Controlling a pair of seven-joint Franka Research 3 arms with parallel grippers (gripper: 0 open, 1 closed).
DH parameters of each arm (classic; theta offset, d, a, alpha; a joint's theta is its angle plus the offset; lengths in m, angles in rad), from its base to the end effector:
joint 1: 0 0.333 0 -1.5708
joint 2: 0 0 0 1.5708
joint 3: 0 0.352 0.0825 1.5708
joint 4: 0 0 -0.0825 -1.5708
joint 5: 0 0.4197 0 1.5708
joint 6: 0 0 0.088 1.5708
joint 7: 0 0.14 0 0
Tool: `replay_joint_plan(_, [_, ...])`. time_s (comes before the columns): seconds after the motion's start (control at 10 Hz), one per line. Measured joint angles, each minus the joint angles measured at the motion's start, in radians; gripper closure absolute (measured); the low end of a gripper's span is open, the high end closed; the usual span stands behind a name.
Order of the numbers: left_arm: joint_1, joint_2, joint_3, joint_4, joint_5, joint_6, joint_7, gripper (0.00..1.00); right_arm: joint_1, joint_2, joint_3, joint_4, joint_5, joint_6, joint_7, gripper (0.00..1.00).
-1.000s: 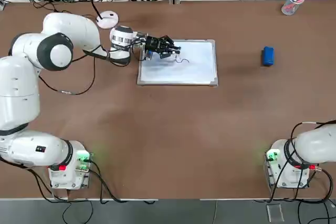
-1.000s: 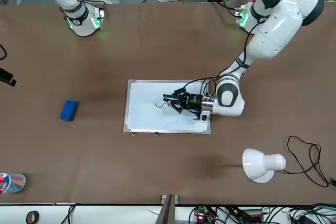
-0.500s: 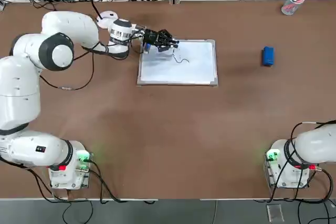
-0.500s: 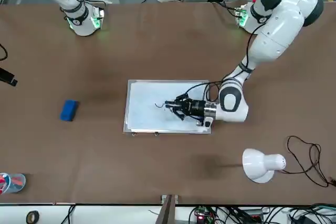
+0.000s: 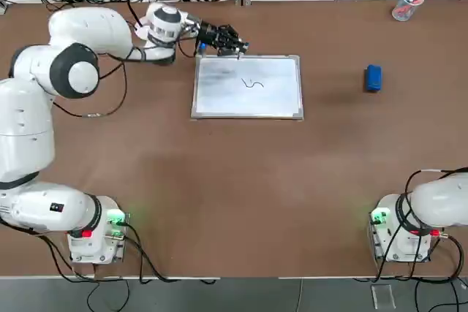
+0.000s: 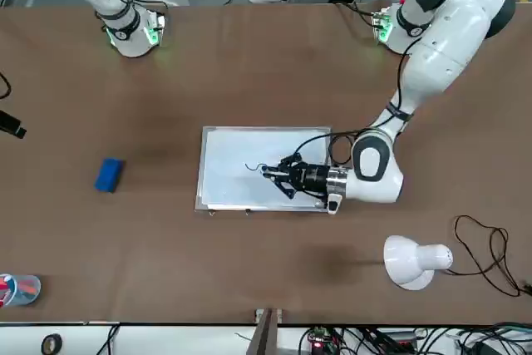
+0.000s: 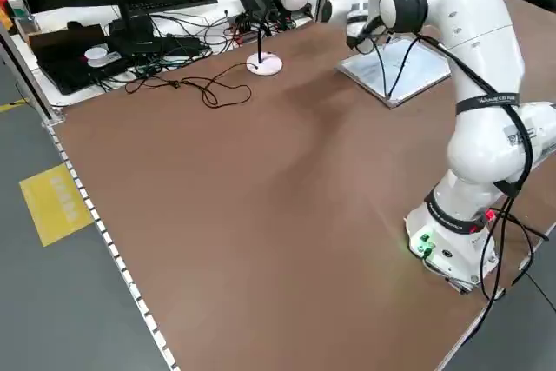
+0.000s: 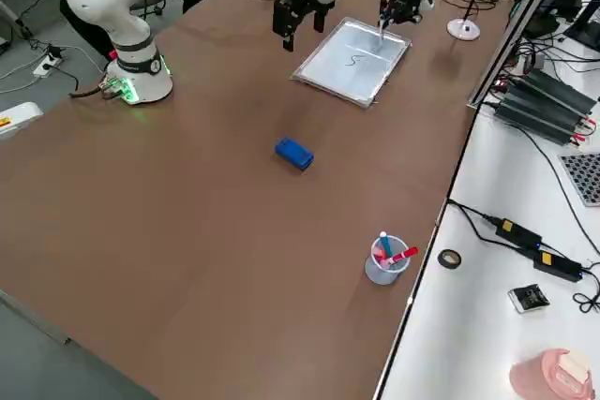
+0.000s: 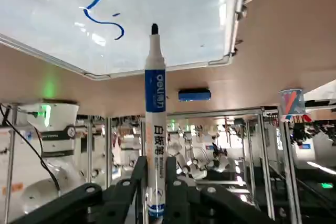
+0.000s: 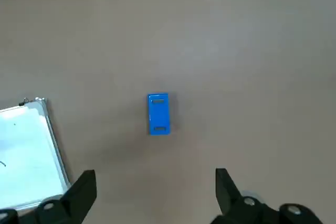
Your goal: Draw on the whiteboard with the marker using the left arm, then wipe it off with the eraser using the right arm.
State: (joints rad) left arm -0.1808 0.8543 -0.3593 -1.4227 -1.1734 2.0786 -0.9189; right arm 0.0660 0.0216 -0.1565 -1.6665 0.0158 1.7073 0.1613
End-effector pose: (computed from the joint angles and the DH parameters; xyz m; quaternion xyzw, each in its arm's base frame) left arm 0.6749 -0.4196 0.2248 0.6649 0.4741 -0.4380 0.3759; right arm 0.6049 -0.0520 0.5778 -0.9919 0.1265 -0.0095 0.0065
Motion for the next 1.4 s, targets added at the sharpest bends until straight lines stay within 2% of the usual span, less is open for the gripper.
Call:
replay_joint_plan(0.3, [0.026,-0.083,-0.001,0.010,0.214,-0.008,-0.016,0.82,-0.015,0.000,-0.001,-0.063,0.000,0.085,-0.007,0.00])
replay_joint_plan(0.6, [0.062,-0.164,-0.002,0.011,0.539,-0.073,0.017,0.82,-0.019,0.000,0.000,-0.188,-0.001,0.247,-0.011,0.00])
replay_joint_plan(1.1, [0.108,-0.262,-0.001,-0.011,1.013,-0.266,0.294,0.82,-0.019,0.003,0.002,-0.435,-0.014,0.561,-0.013,0.00])
replay_joint_plan(1.4, [0.142,-0.306,0.000,-0.090,1.213,-0.277,0.466,0.82,-0.019,0.007,0.003,-0.532,-0.017,0.699,-0.012,0.00])
